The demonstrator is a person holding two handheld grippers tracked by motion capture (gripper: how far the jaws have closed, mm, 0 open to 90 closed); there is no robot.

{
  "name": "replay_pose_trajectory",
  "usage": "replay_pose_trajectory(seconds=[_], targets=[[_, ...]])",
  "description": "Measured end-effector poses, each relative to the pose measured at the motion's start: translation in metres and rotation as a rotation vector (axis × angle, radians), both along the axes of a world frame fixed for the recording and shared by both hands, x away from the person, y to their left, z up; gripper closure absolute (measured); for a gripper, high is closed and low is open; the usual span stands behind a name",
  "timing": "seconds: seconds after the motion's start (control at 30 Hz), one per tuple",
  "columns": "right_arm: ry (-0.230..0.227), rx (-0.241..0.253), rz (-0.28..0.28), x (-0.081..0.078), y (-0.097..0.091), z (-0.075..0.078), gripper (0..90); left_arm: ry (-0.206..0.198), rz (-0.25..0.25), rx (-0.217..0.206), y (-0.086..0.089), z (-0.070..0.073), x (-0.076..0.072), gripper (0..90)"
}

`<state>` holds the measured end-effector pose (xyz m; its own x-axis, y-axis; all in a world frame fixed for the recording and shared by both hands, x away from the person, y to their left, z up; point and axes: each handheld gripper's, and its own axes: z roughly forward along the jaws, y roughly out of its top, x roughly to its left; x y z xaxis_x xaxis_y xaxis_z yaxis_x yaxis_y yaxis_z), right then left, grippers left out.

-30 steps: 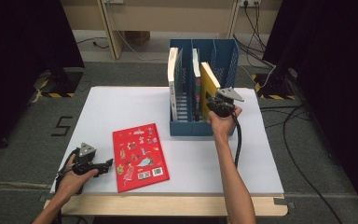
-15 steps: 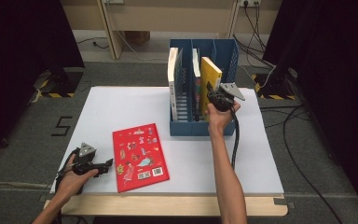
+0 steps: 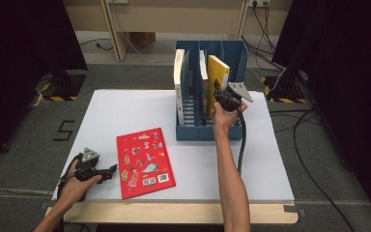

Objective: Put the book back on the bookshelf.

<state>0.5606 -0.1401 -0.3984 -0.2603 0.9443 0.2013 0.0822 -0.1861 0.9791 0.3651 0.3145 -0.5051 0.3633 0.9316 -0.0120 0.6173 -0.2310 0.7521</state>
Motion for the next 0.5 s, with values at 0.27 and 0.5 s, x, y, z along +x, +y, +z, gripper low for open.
replay_pose_trajectory(seconds=[0.27, 0.5], targets=[[-0.007, 0.007, -0.007, 0.0028, -0.0010, 0.0000, 75.5, 0.000, 0.000, 0.001, -0.0002, 0.0000, -0.0001, 16.1], [0.061, -0.037, -0.004, 0.0092, 0.0034, -0.0058, 75.3, 0.000, -0.001, 0.000, 0.0000, 0.0001, -0.0001, 16.1]])
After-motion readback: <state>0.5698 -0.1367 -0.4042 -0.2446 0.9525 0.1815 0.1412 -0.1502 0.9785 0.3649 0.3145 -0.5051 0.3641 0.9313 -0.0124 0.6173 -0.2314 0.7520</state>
